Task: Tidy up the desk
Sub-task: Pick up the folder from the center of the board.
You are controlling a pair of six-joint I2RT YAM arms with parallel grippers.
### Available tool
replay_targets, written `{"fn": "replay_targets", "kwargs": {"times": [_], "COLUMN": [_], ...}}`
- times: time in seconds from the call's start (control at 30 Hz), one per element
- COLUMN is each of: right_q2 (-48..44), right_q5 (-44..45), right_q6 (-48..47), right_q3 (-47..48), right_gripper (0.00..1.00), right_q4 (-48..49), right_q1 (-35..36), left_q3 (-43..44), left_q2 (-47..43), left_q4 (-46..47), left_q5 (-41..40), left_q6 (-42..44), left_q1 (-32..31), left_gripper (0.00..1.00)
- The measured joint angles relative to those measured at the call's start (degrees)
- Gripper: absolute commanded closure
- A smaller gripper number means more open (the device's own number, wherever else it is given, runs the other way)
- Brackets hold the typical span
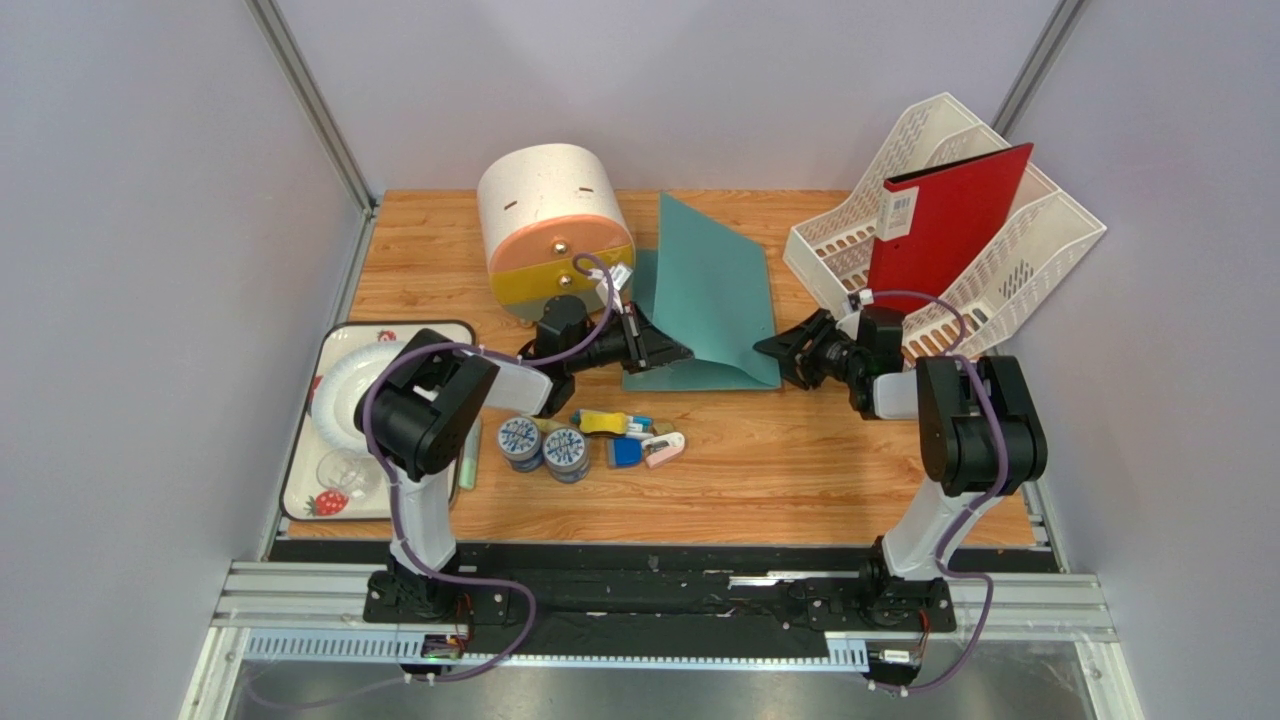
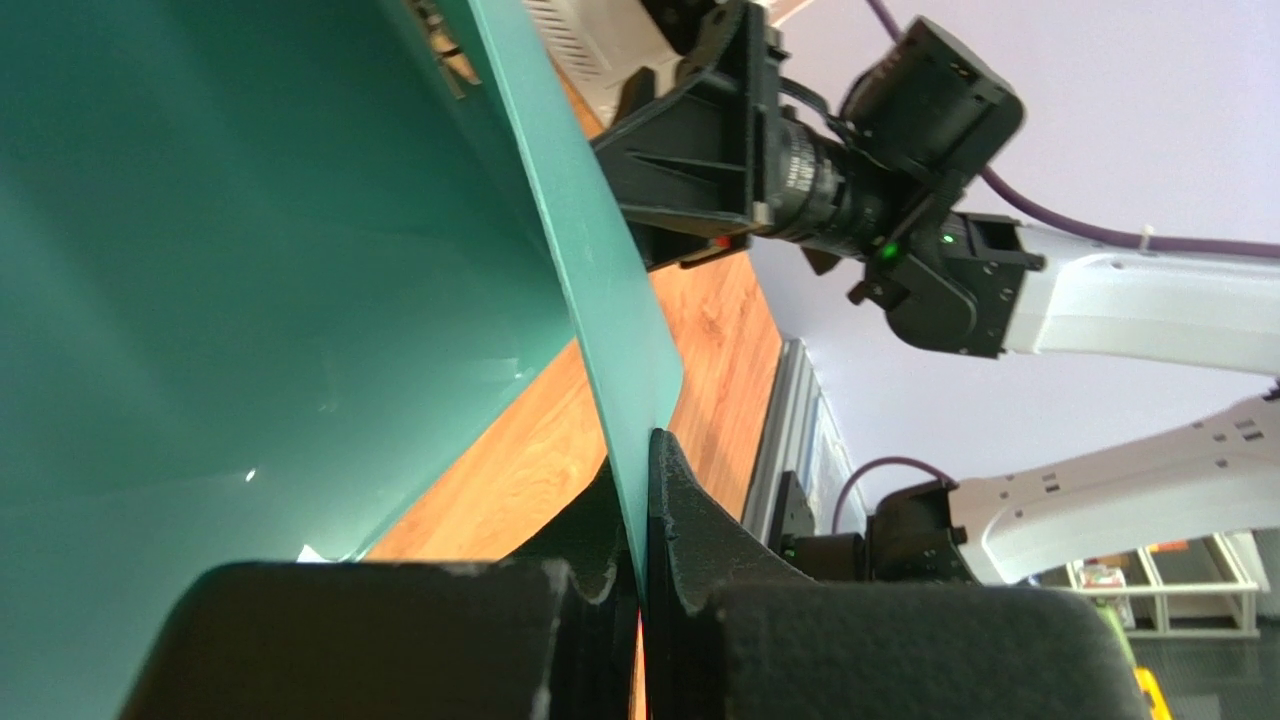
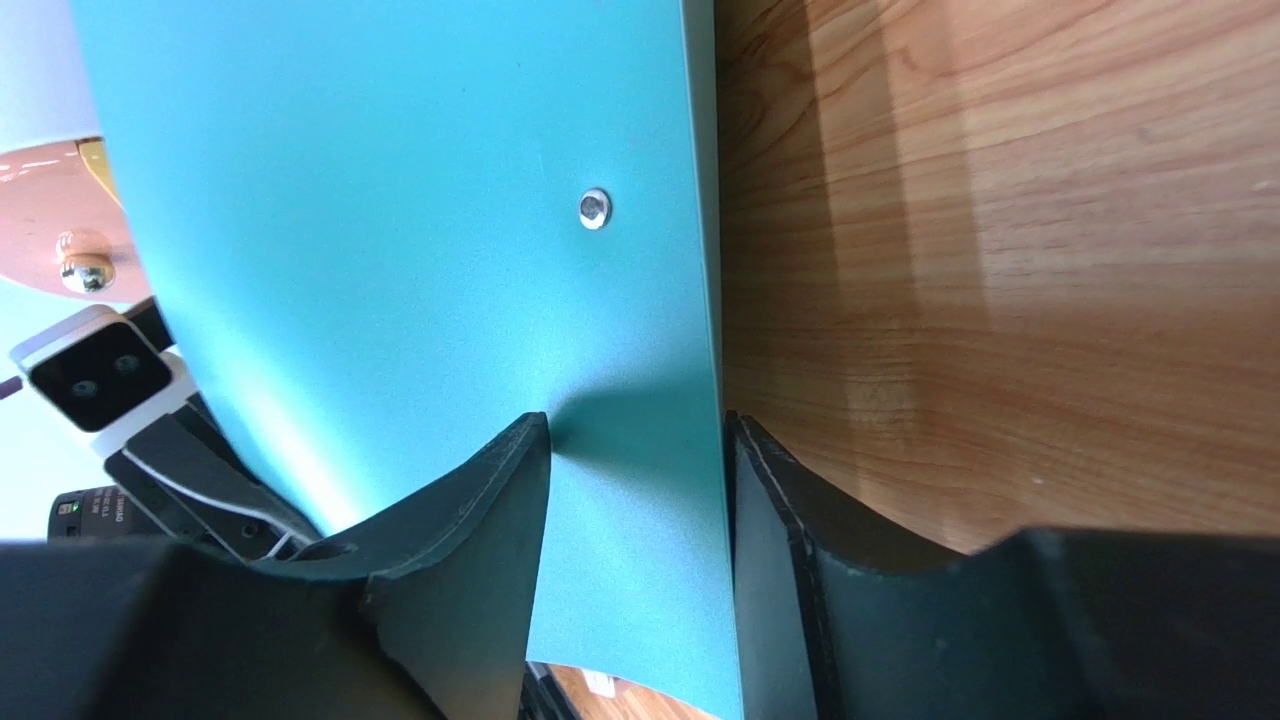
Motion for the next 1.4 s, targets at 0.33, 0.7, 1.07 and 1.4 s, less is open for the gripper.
{"fn": "replay_targets", "kwargs": {"times": [0.33,0.7,1.07,1.4], "right_q2": [-0.20,-5.99,-5.99,-6.62], "right_q5": [1.18,-5.31,-1.40,3.54], "right_q6": [-1.57,-1.90,-7.10,-9.77], "right_q3": [-0.02,-0.26,2.23,3.41], "right_gripper": [0.47,0.43,0.55,1.00], "right_q4": [-1.31,-1.40,-11.13,-16.37], "right_q1": [-0.39,3.26,6.82,7.87], "left_q3": [0.00,0.98,1.33,1.16], "left_q2": [0.28,1.40,2.19,2.14], "left_q4": [-12.70,-25.40,-26.40,-23.52], "left_q5": [-4.44,-9.07,-8.52,-7.23], "left_q6": [3.13,6.95,7.41,7.39], "left_q1": [0.55,0.07,0.07,0.07], "left_gripper": [1.00,1.00,1.00,0.64]}}
